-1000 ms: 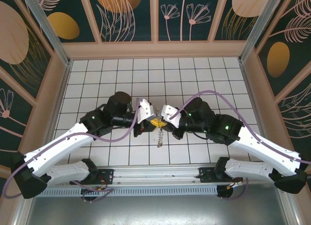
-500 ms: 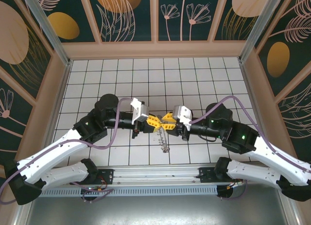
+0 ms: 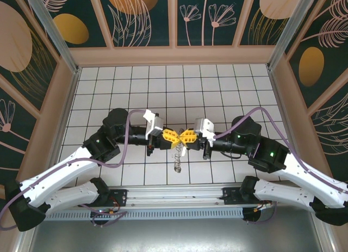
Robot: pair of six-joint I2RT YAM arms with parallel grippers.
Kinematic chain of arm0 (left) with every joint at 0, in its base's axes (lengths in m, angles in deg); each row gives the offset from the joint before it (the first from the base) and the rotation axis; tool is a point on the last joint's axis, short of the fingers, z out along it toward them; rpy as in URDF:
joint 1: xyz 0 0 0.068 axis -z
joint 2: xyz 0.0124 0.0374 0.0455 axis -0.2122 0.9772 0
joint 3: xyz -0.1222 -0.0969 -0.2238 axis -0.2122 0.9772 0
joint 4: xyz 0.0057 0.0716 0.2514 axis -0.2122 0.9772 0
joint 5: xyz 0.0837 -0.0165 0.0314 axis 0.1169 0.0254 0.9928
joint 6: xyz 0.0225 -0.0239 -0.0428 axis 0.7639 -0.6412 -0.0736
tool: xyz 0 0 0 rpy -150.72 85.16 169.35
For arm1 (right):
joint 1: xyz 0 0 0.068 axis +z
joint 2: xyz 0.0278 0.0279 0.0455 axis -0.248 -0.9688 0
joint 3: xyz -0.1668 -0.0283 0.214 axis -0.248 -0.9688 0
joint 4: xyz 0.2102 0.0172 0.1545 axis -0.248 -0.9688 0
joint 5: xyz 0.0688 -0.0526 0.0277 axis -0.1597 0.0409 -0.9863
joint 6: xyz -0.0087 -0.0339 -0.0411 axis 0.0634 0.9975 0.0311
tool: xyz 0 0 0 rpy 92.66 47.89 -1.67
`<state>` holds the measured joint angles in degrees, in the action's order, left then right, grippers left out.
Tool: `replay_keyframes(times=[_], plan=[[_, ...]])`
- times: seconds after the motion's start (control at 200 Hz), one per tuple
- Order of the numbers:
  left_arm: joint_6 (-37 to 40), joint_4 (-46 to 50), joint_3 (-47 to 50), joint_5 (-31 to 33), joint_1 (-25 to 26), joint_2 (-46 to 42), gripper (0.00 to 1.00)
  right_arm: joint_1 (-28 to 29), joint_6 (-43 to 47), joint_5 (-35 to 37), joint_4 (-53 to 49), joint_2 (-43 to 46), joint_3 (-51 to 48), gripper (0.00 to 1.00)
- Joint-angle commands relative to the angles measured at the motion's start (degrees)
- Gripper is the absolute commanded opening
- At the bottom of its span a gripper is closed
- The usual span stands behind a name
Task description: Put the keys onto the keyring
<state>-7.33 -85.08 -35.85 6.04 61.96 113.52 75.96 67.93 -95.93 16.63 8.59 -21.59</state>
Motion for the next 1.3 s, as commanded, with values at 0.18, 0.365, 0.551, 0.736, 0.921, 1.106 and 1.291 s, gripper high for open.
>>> replay_keyframes(times=[0.18, 0.365, 0.551, 0.736, 0.921, 1.106, 1.291], plan=[[9.4, 11.1, -8.2, 3.6, 0.7, 2.6, 0.23, 0.5, 2.3, 6.2, -6.6, -5.3, 2.3, 0.00], [14.0, 18.5, -11.0, 6.5, 0.8, 5.3, 0.04, 0.6, 3.9, 7.1, -9.4, -8.1, 4.4, 0.00], [14.6, 18.7, -10.4, 6.2, 0.8, 5.9, 0.00, 0.8, 4.8, 8.3, -12.4, -9.5, 5.8, 0.00], [11.6, 12.6, -8.5, 4.9, 0.8, 3.6, 0.00, 1.0, 3.4, 5.9, -9.5, -7.2, 3.9, 0.00], [6.1, 3.0, -6.7, 2.6, 0.8, 0.6, 0.00, 1.0, 0.7, 2.4, -3.0, -2.2, -0.9, 0.16], [1.8, -4.4, -4.2, 0.4, 0.8, -0.4, 0.00, 1.0, 0.0, 1.3, -2.0, -1.7, -2.6, 0.21], [-1.5, -11.5, -1.8, -0.1, 0.8, -1.0, 0.00, 1.0, -0.8, 0.6, 0.3, -0.9, -3.9, 0.21]])
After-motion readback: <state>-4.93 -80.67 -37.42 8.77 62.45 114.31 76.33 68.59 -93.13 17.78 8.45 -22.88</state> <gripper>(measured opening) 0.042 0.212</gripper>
